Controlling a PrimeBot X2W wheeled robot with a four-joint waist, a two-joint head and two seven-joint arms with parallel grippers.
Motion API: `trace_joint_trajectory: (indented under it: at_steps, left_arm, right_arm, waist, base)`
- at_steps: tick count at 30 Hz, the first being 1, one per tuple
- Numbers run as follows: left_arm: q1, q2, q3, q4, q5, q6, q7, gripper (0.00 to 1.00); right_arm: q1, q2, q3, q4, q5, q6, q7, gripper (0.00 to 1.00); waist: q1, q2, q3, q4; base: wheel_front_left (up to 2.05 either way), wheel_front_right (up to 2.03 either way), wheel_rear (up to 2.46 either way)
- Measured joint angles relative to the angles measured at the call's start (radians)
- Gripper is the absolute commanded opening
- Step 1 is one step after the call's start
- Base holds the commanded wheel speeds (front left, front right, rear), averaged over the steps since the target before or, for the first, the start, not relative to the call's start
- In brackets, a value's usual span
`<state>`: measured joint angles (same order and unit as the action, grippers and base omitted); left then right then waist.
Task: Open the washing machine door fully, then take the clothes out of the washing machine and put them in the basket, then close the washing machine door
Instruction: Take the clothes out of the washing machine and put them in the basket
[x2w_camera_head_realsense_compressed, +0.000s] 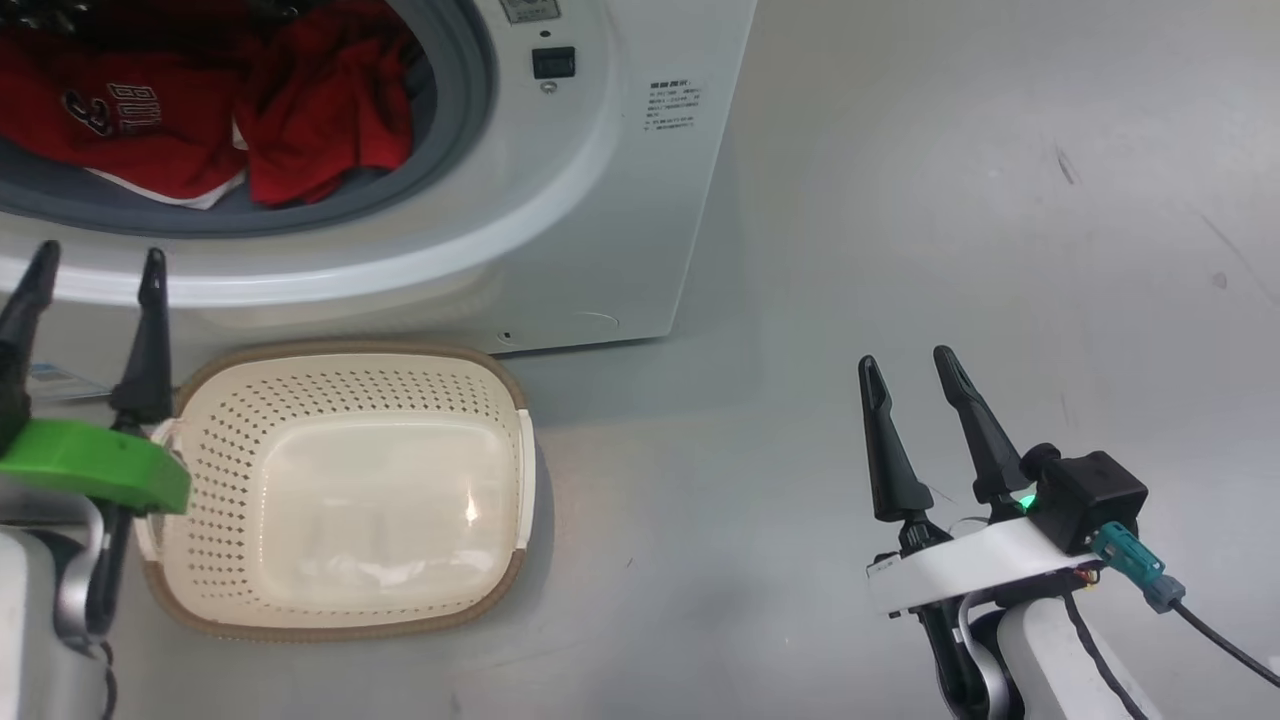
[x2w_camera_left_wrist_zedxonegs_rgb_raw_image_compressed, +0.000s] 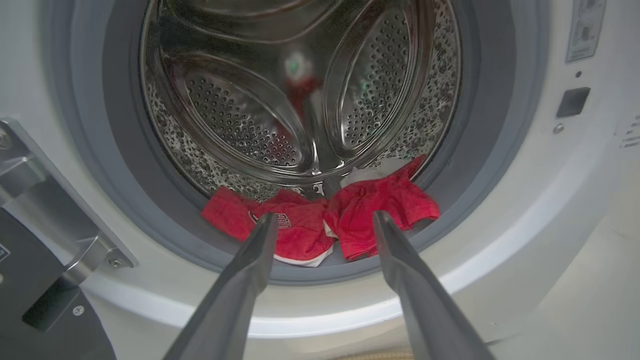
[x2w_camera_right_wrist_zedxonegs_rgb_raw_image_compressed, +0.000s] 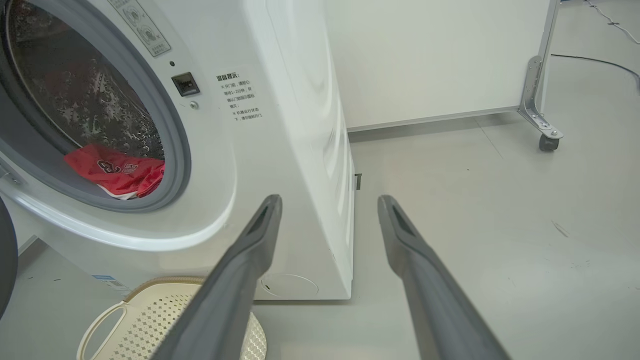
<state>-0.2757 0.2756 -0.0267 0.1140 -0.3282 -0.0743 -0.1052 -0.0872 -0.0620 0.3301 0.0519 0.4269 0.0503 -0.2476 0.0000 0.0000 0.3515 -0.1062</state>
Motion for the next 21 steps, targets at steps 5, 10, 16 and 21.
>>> trace_joint_trajectory:
  at_steps: [5,10,16,21]
  left_arm:
    - [-0.105,0.058,0.037,0.058,0.000,0.021,0.092,1.00]
    - [-0.177,0.112,0.038,0.106,0.013,0.021,0.160,1.00]
    - [-0.266,0.150,0.034,0.146,0.022,0.021,0.220,1.00]
    - [-0.328,0.178,0.014,0.185,0.063,0.020,0.263,1.00]
  right_arm:
    - [-0.034,0.003,0.016,-0.004,0.002,0.000,0.000,1.00]
    - [-0.055,0.006,0.030,-0.003,0.004,0.001,0.000,1.00]
    - [-0.079,0.008,0.032,-0.007,0.013,0.001,0.000,1.00]
    - [-0.096,0.011,0.034,-0.010,0.021,0.001,0.000,1.00]
  waist:
    - [0.0000,0.0000,0.066,-0.052]
    - [0.0000,0.0000,0.115,-0.099]
    - [0.0000,0.0000,0.169,-0.147]
    - [0.0000,0.0000,0.211,-0.177]
  base:
    - [0.00,0.00,0.00]
    - [0.00,0.00,0.00]
    - [0.00,0.00,0.00]
    - [0.00,0.00,0.00]
